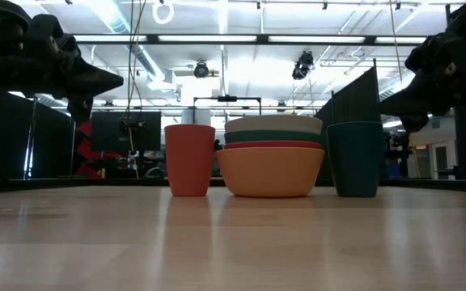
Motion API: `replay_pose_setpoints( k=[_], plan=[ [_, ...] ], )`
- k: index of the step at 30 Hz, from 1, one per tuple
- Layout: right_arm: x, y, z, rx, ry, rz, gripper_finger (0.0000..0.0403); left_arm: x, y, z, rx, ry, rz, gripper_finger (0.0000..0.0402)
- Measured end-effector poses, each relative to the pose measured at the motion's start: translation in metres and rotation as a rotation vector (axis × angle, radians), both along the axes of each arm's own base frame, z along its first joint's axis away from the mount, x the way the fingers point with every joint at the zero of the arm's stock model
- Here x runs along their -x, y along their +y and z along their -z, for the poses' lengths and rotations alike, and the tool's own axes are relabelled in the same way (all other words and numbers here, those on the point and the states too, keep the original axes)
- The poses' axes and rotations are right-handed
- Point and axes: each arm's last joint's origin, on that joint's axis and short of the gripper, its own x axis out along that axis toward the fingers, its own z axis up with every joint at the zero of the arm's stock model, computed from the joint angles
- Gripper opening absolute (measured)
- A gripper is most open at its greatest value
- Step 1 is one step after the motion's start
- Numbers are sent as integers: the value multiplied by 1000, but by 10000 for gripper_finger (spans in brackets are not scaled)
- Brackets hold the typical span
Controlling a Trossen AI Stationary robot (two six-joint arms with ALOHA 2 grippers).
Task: Nest bowls inside each other
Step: Return to Home Position
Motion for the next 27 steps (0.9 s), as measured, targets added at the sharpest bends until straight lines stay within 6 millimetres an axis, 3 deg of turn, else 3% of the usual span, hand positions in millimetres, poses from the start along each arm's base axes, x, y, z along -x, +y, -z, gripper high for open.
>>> replay_pose_setpoints(
  k=[11,27],
  plan=[
    [-1,2,-1,88,-2,-86,0,0,0,0,0,0,0,3],
    [-1,3,-3,-37,-32,-105,0,0,0,0,0,1,0,2]
  ],
)
